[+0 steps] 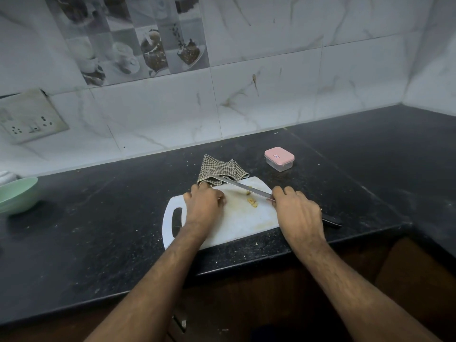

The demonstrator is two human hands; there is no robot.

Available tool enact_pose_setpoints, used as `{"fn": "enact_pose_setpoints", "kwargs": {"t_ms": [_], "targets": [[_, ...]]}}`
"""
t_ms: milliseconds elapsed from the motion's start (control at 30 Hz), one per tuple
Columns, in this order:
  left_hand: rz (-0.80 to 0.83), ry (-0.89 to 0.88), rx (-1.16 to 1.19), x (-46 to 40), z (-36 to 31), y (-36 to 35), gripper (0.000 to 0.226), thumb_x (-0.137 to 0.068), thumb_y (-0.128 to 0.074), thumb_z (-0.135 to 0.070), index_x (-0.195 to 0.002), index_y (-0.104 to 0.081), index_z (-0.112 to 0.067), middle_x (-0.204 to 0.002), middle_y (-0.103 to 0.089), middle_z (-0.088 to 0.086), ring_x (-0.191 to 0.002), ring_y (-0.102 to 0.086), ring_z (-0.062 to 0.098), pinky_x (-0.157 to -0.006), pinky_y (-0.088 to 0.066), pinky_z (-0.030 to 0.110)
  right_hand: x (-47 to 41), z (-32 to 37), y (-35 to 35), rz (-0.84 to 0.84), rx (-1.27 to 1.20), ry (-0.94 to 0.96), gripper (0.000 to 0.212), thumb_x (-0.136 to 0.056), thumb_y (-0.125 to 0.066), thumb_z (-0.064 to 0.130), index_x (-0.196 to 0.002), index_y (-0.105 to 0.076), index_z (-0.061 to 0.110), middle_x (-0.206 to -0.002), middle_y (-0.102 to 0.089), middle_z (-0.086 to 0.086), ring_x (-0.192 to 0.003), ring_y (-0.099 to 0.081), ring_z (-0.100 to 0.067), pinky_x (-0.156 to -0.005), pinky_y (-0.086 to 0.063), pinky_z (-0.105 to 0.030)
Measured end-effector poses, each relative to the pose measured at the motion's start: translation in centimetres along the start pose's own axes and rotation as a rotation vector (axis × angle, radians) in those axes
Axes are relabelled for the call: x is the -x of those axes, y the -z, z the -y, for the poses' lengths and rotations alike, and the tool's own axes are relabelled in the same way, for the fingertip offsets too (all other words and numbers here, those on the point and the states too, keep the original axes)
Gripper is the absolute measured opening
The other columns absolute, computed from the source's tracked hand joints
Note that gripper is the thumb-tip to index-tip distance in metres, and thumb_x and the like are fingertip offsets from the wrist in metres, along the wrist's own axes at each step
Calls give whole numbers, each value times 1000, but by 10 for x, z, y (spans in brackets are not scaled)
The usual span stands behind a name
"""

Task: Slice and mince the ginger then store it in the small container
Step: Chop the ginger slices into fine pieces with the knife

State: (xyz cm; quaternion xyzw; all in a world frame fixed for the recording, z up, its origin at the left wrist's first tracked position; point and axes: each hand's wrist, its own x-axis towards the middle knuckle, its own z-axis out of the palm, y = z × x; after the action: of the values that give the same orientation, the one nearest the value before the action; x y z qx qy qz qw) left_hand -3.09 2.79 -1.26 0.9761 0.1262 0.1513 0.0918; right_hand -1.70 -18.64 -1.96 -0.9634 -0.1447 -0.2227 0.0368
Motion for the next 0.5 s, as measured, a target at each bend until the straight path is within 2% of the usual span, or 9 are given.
{"fn": "enact_pose_setpoints", "kwargs": {"t_ms": [267, 400, 500], "targets": [[-36, -41, 1, -14, -10, 6, 17, -97, -63, -23, -100, -78, -29, -117, -61, -2, -117, -43, 25, -94, -27, 41, -4, -4, -3, -18, 9, 11, 12, -103, -46, 29, -112, -52, 24, -96, -58, 3, -84, -60, -17, -56, -46, -32], [-54, -79, -90, -9, -5, 6, 16, -97, -61, -26, -102, -76, -25, -122, -57, 0, -117, -41, 25, -94, -26, 41, -2, -2, -4, -14, 1, 14, 13, -103, -46, 30, -113, -52, 25, -95, -58, 4, -83, -59, -16, -57, -50, -32], [-91, -70, -113, -4, 7, 12, 14, -96, -63, -30, -101, -76, -26, -117, -54, -2, -113, -42, 23, -92, -27, 39, -4, -2, -4, -16, 8, 17, 11, -103, -48, 29, -112, -52, 25, -95, -58, 4, -83, -59, -16, -56, -47, -32]]}}
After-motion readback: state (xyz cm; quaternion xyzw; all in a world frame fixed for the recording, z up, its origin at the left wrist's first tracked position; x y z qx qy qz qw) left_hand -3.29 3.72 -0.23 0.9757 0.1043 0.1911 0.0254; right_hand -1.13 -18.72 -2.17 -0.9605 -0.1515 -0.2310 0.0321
